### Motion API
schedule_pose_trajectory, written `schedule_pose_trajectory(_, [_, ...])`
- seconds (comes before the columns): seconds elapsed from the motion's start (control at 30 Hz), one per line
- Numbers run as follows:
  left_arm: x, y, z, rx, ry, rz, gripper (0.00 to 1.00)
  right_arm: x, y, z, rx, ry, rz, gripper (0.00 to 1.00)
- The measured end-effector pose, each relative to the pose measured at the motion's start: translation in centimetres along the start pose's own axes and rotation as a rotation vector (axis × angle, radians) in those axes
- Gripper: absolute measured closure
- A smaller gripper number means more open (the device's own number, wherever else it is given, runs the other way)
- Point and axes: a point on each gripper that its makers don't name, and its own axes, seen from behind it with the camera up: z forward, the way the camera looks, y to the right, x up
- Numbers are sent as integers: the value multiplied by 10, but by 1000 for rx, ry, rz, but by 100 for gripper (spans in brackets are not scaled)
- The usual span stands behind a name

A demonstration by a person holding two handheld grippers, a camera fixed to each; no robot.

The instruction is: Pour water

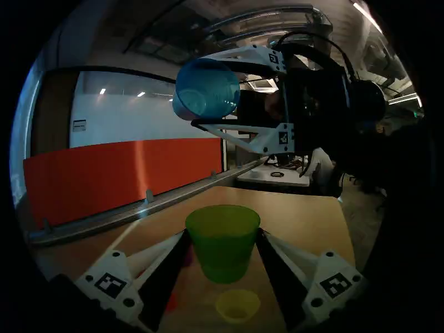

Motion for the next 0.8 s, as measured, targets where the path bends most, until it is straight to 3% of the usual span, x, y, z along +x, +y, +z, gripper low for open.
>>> schedule_pose_trajectory(0.27, [0, 0, 0, 0, 3, -2, 15, -2, -1, -2, -3, -1, 54, 10])
schedule_pose_trajectory(0.47, [2, -1, 0, -1, 4, -1, 15, -6, -7, -4, 4, -5, 147, 9])
schedule_pose_trajectory(0.67, [3, -1, -1, 1, 3, 0, 15, -7, -10, -8, 9, 0, 323, 10])
schedule_pose_trajectory(0.8, [3, -1, -1, -1, 0, 2, 16, -9, -14, -10, 15, 4, 506, 10])
